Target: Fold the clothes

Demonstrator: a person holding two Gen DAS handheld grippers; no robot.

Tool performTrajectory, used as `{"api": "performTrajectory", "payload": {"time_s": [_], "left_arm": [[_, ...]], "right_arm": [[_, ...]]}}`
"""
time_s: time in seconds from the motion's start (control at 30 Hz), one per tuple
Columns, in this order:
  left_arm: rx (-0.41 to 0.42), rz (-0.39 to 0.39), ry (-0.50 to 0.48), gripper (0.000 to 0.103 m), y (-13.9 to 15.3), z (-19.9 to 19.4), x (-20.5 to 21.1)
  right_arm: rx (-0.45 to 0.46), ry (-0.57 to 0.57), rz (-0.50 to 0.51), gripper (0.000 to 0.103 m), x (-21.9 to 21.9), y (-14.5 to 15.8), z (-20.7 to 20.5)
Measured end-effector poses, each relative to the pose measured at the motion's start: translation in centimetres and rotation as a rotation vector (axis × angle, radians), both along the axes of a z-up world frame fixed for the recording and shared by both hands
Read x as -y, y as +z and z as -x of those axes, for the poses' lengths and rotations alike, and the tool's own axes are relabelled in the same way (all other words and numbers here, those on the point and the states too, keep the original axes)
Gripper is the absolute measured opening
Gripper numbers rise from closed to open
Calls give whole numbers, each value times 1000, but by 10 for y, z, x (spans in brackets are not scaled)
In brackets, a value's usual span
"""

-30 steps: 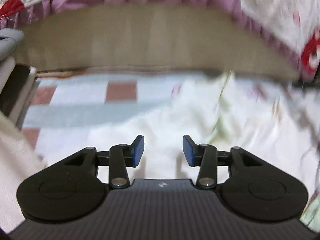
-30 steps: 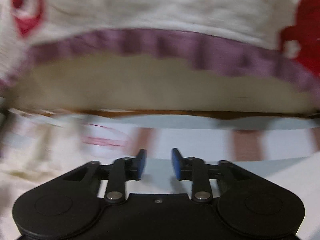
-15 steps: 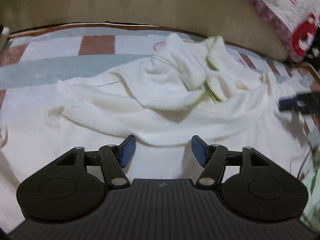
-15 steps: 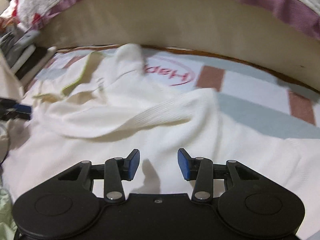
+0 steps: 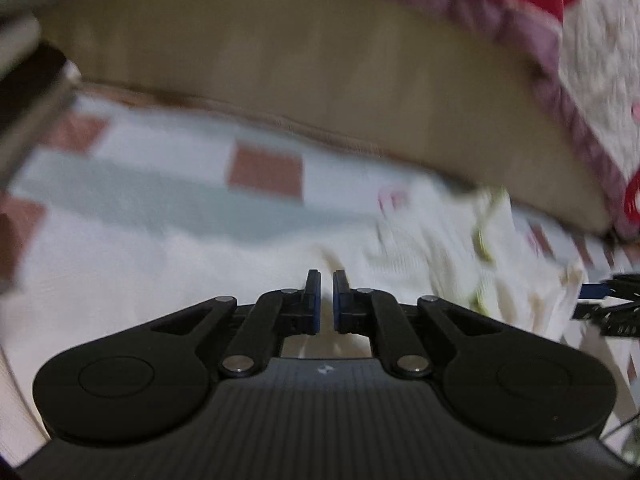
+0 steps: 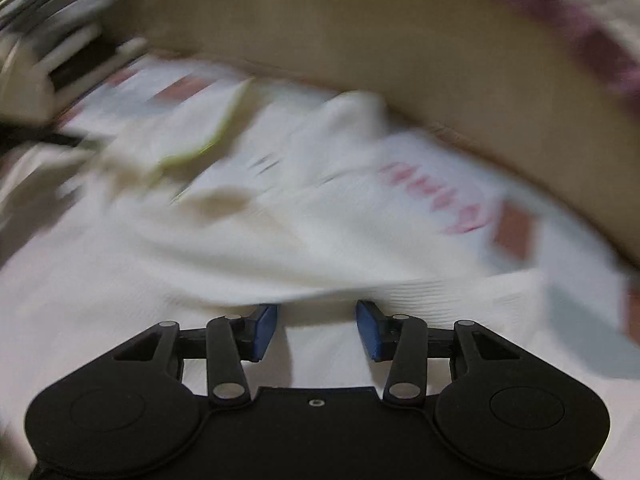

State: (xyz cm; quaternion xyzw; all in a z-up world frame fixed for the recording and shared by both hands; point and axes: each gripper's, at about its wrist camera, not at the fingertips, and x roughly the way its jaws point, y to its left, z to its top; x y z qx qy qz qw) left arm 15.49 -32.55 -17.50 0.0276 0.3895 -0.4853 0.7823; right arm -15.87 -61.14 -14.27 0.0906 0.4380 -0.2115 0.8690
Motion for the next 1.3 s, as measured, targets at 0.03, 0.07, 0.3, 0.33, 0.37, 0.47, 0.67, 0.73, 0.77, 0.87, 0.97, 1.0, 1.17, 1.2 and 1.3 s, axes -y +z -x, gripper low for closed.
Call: {"api": "performTrajectory", "payload": {"time_s": [0.03,0.07,0.3,0.33,0.37,0.47,0.67,0.73,0.77,0.87,0.97,1.0,1.17,1.2,1.3], "left_arm": [[-17,12,-4,7,2,-3,0],[-33,23,-8,7,3,-6,0],[-152,-6,-134,29,-8,3,18],[-178,-9,-157,37,-11,6,21],[-199,-8,-170,41,-11,10,22],[-264,14,-206,45,-13,18,25],[-374,44,-184,8,-34,22,42],[-361,66,-202,4,-30,22,52],[-329,91,-220,4,-23,23,56],[-234,124,-264,5,-7,29,68],[-249,172,-258,5,-6,27,71],[-239,172,-241,9,-5,27,70],[-49,156,-235,42,31,20,49],[-15,136,-193,42,41,9,39],[-31,41,-107,36,50,-28,9]], "right_arm": [[40,-67,13,50,7,7,6],[78,-107,-2,50,14,14,11],[133,61,-32,50,16,50,-11],[136,111,-62,50,13,51,-23],[128,148,-94,50,10,48,-35],[62,205,-176,55,2,25,-67],[2,226,-110,58,-16,-11,-91],[25,289,-85,7,-22,-6,-87],[41,301,-50,7,-26,0,-84],[87,333,52,7,-34,15,-75],[132,339,121,7,-36,26,-74],[125,336,146,7,-35,27,-78],[49,235,241,11,-31,22,-104],[71,207,222,14,-29,26,-105],[187,196,83,22,-31,46,-101]]}}
